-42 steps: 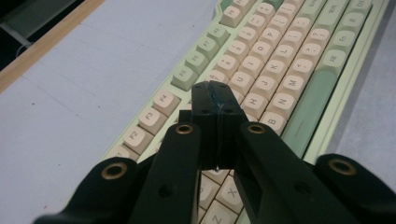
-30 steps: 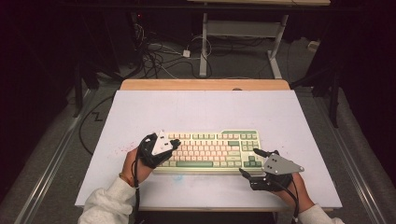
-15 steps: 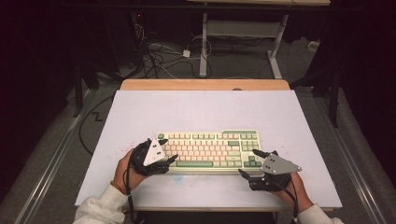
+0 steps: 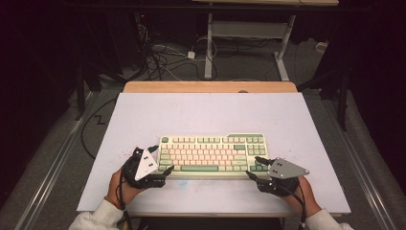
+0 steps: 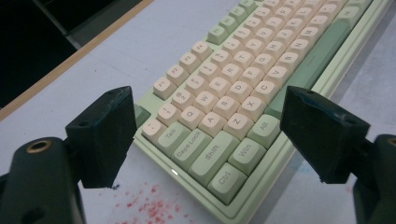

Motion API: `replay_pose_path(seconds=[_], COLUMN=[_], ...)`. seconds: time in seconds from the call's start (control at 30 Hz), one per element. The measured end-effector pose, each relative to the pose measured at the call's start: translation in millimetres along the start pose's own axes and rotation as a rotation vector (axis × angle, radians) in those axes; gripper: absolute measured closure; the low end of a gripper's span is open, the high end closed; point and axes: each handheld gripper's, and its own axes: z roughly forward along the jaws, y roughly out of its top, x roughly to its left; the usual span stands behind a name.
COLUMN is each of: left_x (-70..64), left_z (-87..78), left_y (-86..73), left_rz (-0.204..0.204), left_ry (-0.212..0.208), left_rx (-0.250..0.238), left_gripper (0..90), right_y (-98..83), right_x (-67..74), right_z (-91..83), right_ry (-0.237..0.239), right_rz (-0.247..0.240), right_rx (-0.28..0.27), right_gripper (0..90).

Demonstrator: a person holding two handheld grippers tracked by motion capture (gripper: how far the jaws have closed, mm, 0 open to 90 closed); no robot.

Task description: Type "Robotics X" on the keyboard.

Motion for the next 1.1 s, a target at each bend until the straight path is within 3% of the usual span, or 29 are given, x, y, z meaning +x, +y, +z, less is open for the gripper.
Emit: replay_pose_path(seconds=[0.17,0.27,0.53,1.1], left_x=[-4.1,-4.6,-5.6,-5.9], left_z=[-2.8,-3.7,-1.5,3.1], left_y=[-8.0,-12.3,-16.6,-18.7], left_rz=[0.009,-0.007,-0.017,-0.022], left_ry=[-0.001,-0.006,-0.025,-0.044], left_rx=[0.024,0.026,0.038,0.062], left_gripper=[18.3,18.3,18.3,18.3], right_y=[1.2,3.9,19.2,66.7], right_x=[-1.5,-1.5,-2.0,4.6], right_z=[1.6,5.5,21.5,81.7], right_ry=[0.034,0.037,0.061,0.092], right_rz=[-0.003,-0.026,-0.016,-0.037], right_rx=[0.026,0.073,0.079,0.096], right_gripper=[75.8,89.7,90.0,90.0])
